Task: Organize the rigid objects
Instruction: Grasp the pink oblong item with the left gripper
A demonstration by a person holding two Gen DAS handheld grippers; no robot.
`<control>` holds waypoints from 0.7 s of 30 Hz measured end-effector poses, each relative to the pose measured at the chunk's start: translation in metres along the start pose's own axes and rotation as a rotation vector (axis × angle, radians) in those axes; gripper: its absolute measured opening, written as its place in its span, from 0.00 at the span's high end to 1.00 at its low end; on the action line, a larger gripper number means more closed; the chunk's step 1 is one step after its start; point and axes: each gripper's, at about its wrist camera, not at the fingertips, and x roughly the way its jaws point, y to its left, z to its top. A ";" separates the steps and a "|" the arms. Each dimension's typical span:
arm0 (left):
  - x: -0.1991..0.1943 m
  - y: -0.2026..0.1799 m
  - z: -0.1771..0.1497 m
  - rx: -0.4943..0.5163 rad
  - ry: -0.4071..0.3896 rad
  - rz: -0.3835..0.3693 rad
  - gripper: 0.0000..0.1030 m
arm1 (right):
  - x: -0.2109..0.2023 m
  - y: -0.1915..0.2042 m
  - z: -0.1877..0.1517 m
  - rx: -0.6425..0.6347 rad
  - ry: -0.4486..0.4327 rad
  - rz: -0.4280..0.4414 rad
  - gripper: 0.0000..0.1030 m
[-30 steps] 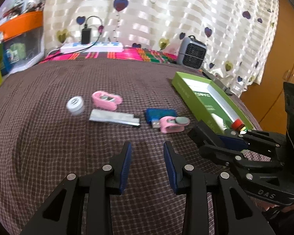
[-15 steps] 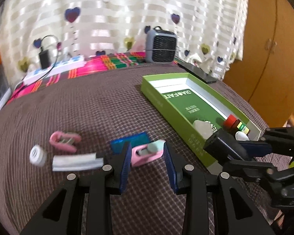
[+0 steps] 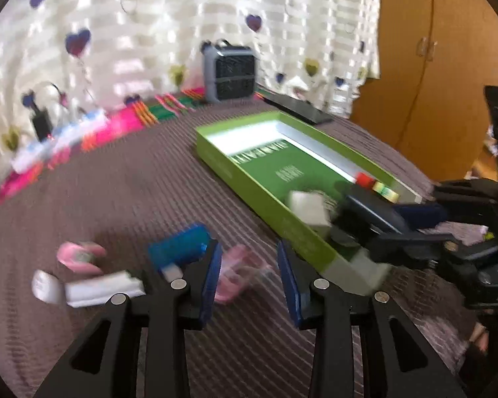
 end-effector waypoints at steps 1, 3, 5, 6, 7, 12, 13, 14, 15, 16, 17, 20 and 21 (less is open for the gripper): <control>0.003 0.002 0.002 0.002 0.005 0.011 0.67 | 0.000 -0.001 0.000 0.004 -0.001 0.000 0.75; 0.010 0.004 0.001 0.010 0.030 0.014 0.67 | -0.001 -0.003 -0.001 0.010 -0.003 -0.001 0.75; 0.020 0.004 -0.002 0.020 0.073 0.015 0.66 | -0.003 -0.004 -0.002 0.012 -0.006 0.001 0.75; 0.021 0.004 -0.004 0.021 0.073 0.000 0.66 | -0.004 -0.004 -0.002 0.013 -0.007 0.001 0.75; 0.022 0.002 -0.006 0.021 0.081 -0.021 0.66 | -0.004 -0.005 -0.003 0.014 -0.009 0.001 0.75; 0.021 -0.007 -0.012 0.050 0.095 -0.029 0.65 | -0.006 -0.008 -0.005 0.025 -0.008 0.002 0.75; 0.020 -0.007 -0.012 0.047 0.096 -0.042 0.65 | -0.006 -0.008 -0.005 0.026 -0.008 0.003 0.75; 0.018 -0.008 -0.013 0.049 0.098 -0.052 0.65 | -0.007 -0.008 -0.006 0.026 -0.009 0.006 0.75; 0.017 -0.009 -0.014 0.055 0.101 -0.055 0.65 | -0.007 -0.008 -0.006 0.027 -0.009 0.007 0.75; 0.016 -0.010 -0.015 0.065 0.104 -0.055 0.65 | -0.007 -0.008 -0.006 0.029 -0.010 0.007 0.75; 0.014 -0.012 -0.017 0.076 0.105 -0.057 0.65 | -0.007 -0.009 -0.006 0.029 -0.010 0.007 0.75; 0.012 -0.016 -0.020 0.083 0.112 -0.068 0.65 | -0.007 -0.009 -0.005 0.030 -0.011 0.007 0.75; 0.012 -0.017 -0.021 0.079 0.119 -0.076 0.65 | -0.007 -0.009 -0.005 0.031 -0.011 0.007 0.75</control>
